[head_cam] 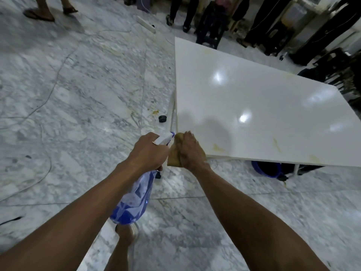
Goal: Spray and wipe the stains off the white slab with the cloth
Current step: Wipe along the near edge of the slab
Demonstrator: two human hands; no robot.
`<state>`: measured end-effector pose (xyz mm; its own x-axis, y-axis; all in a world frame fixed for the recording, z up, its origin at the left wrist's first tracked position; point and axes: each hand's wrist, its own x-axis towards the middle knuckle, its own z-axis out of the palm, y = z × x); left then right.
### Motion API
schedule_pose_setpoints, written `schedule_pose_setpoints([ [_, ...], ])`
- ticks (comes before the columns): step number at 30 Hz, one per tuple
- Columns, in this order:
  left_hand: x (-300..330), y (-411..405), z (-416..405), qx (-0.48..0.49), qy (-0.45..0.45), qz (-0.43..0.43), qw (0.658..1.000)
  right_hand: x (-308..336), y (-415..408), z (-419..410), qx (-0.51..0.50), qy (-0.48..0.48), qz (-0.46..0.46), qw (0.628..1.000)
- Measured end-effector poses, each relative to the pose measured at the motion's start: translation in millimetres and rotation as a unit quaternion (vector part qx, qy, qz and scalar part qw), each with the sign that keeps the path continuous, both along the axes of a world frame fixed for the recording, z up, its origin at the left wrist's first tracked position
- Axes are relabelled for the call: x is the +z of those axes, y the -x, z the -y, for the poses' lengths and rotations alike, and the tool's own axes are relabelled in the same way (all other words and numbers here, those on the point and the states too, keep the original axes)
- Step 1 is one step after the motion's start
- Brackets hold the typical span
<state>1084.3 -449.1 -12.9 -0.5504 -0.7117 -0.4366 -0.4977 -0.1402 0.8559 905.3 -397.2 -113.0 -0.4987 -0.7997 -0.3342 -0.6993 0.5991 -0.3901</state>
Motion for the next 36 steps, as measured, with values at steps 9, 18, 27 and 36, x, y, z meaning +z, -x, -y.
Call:
schedule_pose_setpoints([
  [9, 107, 19, 66, 0.059, 0.009, -0.007, 0.998, 138, 62, 5, -0.258, 0.283, 0.610, 0.693],
  [18, 174, 99, 126, 0.013, 0.051, -0.010, 0.999, 172, 117, 64, -0.326, 0.343, 0.764, 0.439],
  [27, 166, 169, 110, 0.132, 0.012, 0.032, 0.991, 147, 180, 130, -0.165, 0.131, 0.807, 0.551],
  [36, 156, 215, 19, 0.333, -0.034, 0.087, 0.938, 139, 211, 112, -0.049, -0.077, 0.782, 0.616],
])
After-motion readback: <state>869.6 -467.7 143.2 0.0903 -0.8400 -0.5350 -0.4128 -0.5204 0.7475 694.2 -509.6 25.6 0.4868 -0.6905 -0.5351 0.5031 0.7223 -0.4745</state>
